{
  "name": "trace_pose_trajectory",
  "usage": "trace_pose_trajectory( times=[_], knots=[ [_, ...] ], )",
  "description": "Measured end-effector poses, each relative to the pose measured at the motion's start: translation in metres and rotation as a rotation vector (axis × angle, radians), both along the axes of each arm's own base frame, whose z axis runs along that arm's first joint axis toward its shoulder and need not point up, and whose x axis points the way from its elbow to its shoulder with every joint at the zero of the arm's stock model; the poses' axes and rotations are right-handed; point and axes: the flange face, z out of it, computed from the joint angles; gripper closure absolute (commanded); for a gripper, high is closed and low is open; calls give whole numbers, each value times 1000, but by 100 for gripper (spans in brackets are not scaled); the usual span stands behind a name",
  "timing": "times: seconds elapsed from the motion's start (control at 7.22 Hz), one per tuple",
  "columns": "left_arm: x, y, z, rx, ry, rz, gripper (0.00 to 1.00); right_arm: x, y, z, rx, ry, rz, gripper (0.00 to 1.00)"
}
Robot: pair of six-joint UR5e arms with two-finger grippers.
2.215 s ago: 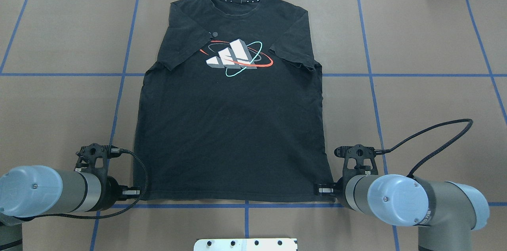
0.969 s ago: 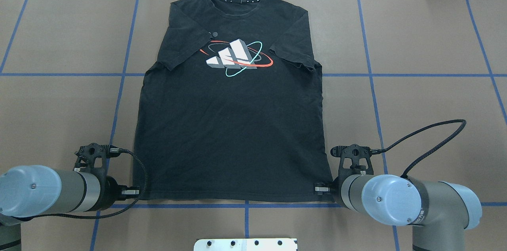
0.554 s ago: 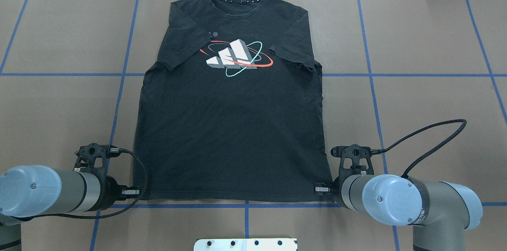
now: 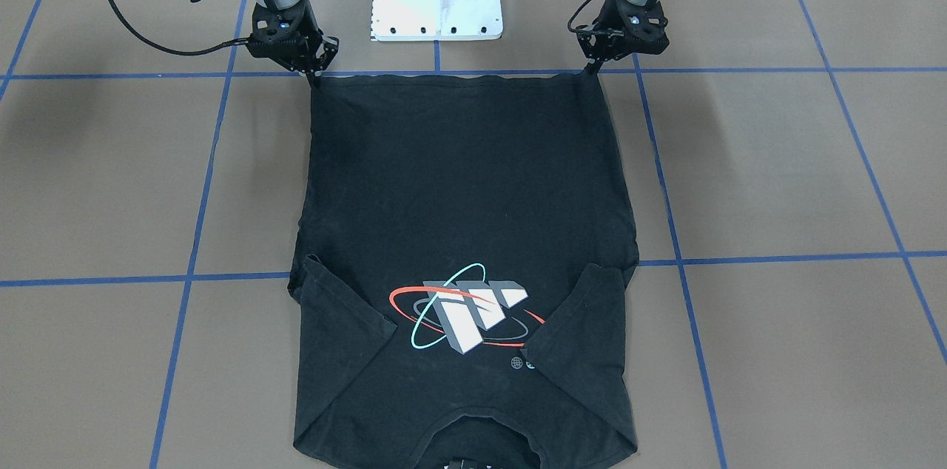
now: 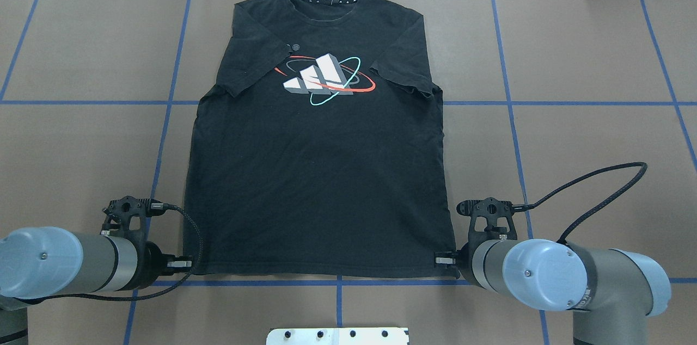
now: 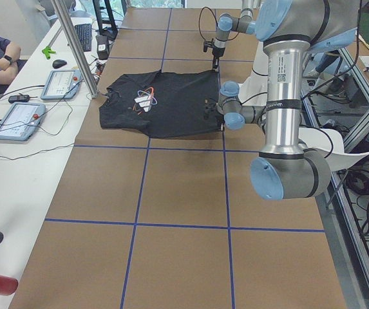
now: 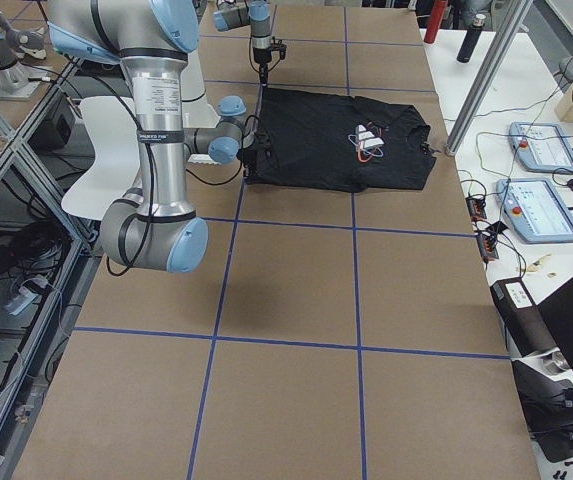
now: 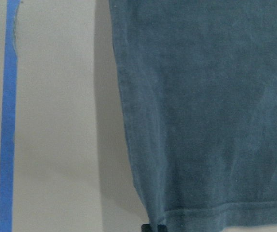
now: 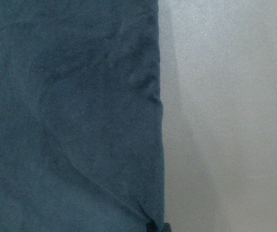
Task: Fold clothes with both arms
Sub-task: 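Grasp the hem corners with both grippers, then lift the hem with both grippers and pull it toward the robot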
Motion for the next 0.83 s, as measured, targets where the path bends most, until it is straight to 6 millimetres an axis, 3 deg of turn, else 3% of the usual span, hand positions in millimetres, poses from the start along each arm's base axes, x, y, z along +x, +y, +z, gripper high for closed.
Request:
trace_pose_trajectory(
  times=[0.55, 0.83],
  knots=[
    [-46, 8, -72, 31, 44, 102, 100, 53, -8, -18, -90, -63, -80, 100],
    [-70, 15, -96, 11, 103, 183, 100, 95, 20, -30, -145, -105, -222, 100]
  ],
)
